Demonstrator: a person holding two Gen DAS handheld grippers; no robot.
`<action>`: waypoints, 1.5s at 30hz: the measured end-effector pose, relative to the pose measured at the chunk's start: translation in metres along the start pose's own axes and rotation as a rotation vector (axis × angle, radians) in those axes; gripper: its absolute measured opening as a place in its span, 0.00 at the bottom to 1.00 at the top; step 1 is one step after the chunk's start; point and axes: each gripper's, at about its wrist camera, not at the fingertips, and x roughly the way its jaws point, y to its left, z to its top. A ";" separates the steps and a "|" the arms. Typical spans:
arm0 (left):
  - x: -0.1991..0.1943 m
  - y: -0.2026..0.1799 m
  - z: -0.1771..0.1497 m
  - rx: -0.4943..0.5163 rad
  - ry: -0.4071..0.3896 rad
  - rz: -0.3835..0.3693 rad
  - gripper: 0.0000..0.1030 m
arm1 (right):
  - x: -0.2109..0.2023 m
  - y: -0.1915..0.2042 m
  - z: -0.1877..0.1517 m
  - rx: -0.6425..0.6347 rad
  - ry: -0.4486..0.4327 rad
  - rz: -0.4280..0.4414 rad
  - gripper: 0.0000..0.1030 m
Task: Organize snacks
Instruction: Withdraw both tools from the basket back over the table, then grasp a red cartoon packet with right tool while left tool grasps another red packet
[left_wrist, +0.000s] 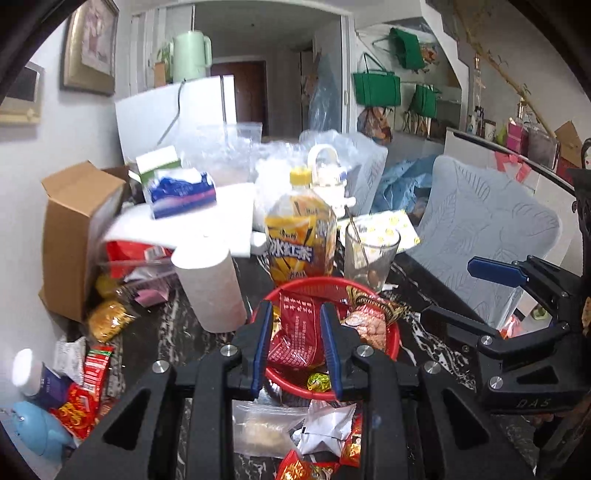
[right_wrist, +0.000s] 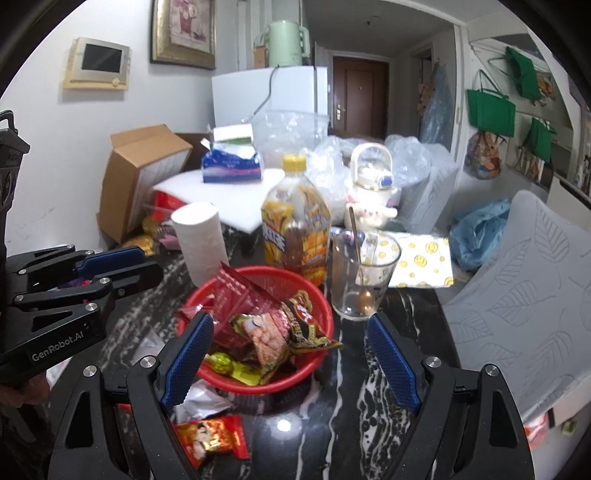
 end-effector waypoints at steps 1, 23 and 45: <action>-0.006 0.000 0.000 0.000 -0.012 0.005 0.33 | -0.004 0.001 0.001 0.000 -0.006 -0.001 0.84; -0.112 0.003 -0.027 -0.012 -0.144 0.061 0.85 | -0.099 0.043 -0.015 0.041 -0.106 -0.042 0.97; -0.112 -0.001 -0.108 -0.072 0.020 0.005 0.85 | -0.106 0.066 -0.095 0.105 -0.008 0.030 0.97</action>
